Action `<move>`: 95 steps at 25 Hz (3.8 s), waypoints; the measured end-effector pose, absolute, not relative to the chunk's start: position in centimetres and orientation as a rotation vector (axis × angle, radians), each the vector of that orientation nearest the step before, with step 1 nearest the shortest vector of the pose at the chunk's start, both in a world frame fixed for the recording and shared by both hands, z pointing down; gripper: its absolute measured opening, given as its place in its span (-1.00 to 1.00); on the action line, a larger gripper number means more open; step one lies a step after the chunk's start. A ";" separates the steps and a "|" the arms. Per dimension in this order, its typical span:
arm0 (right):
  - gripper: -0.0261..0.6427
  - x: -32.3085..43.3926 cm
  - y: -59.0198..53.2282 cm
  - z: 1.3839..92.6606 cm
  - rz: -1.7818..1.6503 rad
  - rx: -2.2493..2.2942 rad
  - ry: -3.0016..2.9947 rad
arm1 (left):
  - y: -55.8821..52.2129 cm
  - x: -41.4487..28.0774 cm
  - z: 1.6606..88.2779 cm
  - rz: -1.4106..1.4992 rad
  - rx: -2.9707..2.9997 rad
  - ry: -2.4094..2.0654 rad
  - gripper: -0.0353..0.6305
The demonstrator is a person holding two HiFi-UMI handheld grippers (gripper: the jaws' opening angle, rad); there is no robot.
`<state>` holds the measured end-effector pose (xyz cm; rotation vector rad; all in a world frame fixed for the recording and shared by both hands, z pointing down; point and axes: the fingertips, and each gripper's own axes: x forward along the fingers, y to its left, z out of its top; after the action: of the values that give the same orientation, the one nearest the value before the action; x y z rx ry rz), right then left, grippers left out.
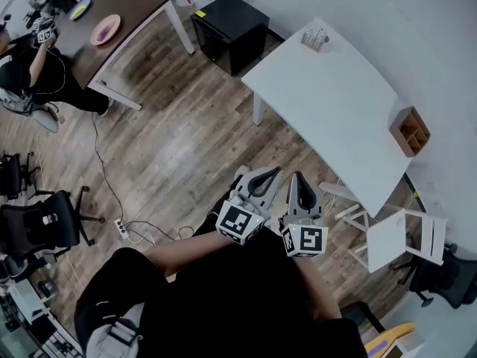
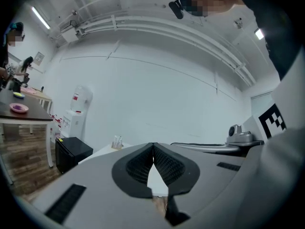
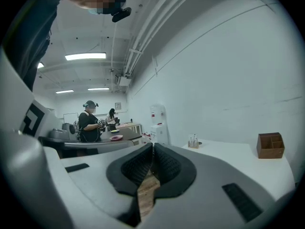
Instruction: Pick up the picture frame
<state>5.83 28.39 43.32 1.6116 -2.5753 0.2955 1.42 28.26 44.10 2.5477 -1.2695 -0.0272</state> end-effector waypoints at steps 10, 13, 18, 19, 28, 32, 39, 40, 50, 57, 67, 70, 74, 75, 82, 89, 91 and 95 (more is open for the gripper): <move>-0.82 1.6 17.6 43.3 0.309 1.606 -2.523 | 17.2 -3.0 43.7 -0.066 2.511 -1.241 -0.85; -0.82 0.6 16.1 43.5 0.309 1.611 -2.498 | 15.5 -3.8 43.9 -0.091 2.510 -1.189 -0.85; -0.82 1.1 14.3 44.5 0.343 1.679 -2.435 | 13.2 -4.6 44.8 -0.062 2.521 -1.157 -0.85; -0.82 1.2 14.0 44.4 0.342 1.689 -2.425 | 13.0 -4.9 45.0 -0.062 2.514 -1.156 -0.85; -0.82 0.7 12.1 44.2 0.327 1.694 -2.458 | 11.0 -7.4 44.8 -0.085 2.487 -1.248 -0.85; -0.82 0.6 10.6 44.4 0.341 1.704 -2.484 | 10.2 -8.7 45.4 -0.062 2.456 -1.327 -0.85; -0.82 1.0 6.1 44.1 0.277 1.735 -2.520 | 5.7 -9.3 45.7 -0.031 2.452 -1.380 -0.85; -0.82 1.2 5.4 44.3 0.292 1.740 -2.514 | 4.9 -9.3 45.8 -0.018 2.454 -1.380 -0.85; -0.82 4.6 -3.3 48.3 0.533 1.669 -2.527 | -4.9 -3.7 47.9 0.048 2.491 -1.279 -0.85; -0.82 9.8 -10.2 50.3 0.559 1.802 -2.435 | -12.1 0.0 50.5 0.164 2.529 -1.266 -0.85; -0.82 9.0 -12.3 50.6 0.561 1.770 -2.386 | -13.6 -2.0 51.0 0.174 2.498 -1.409 -0.85; -0.82 9.1 -11.1 50.1 0.522 1.790 -2.363 | -11.8 -3.3 51.5 0.167 2.474 -1.390 -0.85; -0.82 9.2 -8.4 50.2 0.507 1.808 -2.340 | -9.1 -4.4 51.7 0.134 2.450 -1.391 -0.85; -0.82 9.0 -7.7 50.2 0.502 1.803 -2.338 | -8.3 -4.6 51.8 0.125 2.446 -1.393 -0.85; -0.82 7.0 -4.9 49.8 0.475 1.801 -2.343 | -5.6 -5.0 52.0 0.122 2.456 -1.363 -0.85; -0.82 7.5 -7.6 50.9 0.483 1.835 -2.319 | -8.1 -4.0 51.7 0.130 2.503 -1.324 -0.85; -0.82 8.0 -8.9 51.4 0.494 1.851 -2.301 | -9.2 -3.6 51.9 0.149 2.516 -1.304 -0.85; -0.82 9.1 -12.1 52.4 0.501 1.843 -2.278 | -12.5 -2.8 52.7 0.181 2.525 -1.293 -0.84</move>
<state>9.09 -12.11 52.37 1.8431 -2.2782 0.5012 -2.76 -12.50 52.68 2.5249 -1.2926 0.1807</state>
